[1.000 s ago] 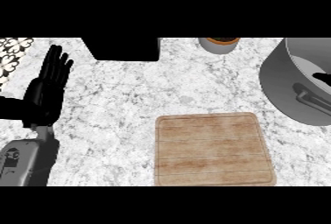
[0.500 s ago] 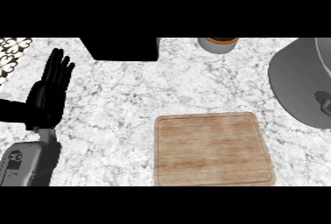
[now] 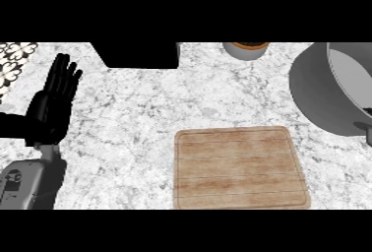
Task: Pick the eggplant from the cutting board and place it in the pot
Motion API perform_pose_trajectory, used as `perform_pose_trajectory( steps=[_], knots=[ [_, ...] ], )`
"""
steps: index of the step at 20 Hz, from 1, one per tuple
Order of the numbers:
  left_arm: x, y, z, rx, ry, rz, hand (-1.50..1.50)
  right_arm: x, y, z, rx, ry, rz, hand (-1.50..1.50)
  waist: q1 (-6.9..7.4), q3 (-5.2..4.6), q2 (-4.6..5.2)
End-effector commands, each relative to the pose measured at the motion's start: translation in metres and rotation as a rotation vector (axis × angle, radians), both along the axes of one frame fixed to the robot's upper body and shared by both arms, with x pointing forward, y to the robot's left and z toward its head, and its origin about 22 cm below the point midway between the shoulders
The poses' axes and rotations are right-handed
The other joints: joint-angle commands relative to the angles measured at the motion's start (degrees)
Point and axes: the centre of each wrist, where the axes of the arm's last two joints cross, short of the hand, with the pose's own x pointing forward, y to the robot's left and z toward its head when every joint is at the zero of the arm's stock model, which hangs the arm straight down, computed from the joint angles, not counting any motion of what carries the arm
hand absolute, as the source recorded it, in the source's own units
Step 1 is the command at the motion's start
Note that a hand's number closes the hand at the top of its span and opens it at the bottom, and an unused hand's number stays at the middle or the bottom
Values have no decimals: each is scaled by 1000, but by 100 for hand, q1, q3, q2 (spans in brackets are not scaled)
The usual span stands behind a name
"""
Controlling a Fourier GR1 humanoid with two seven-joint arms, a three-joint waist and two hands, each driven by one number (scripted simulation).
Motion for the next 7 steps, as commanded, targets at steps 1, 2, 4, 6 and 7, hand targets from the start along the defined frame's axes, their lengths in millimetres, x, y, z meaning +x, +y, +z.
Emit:
perform_pose_trajectory(
  steps=[1,2,4,6,7],
  knots=[
    [-5,-11,-4,-9,0,-16,0,-28,-11,-13,2,-23,-25,-150,22,15,9],
    [1,-11,-1,10,2,15,0,-29,-17,1,11,-14,-9,-150,5,11,5],
    [3,9,9,8,12,-12,0,-43,-28,12,5,-14,-1,-150,-1,13,8],
    [8,-15,10,-13,-11,-10,0,-48,-29,6,0,0,-7,-150,-31,8,-7],
    [-5,-8,-2,18,-13,14,0,-57,-35,12,-2,-10,-43,-150,28,19,9]
  ],
)
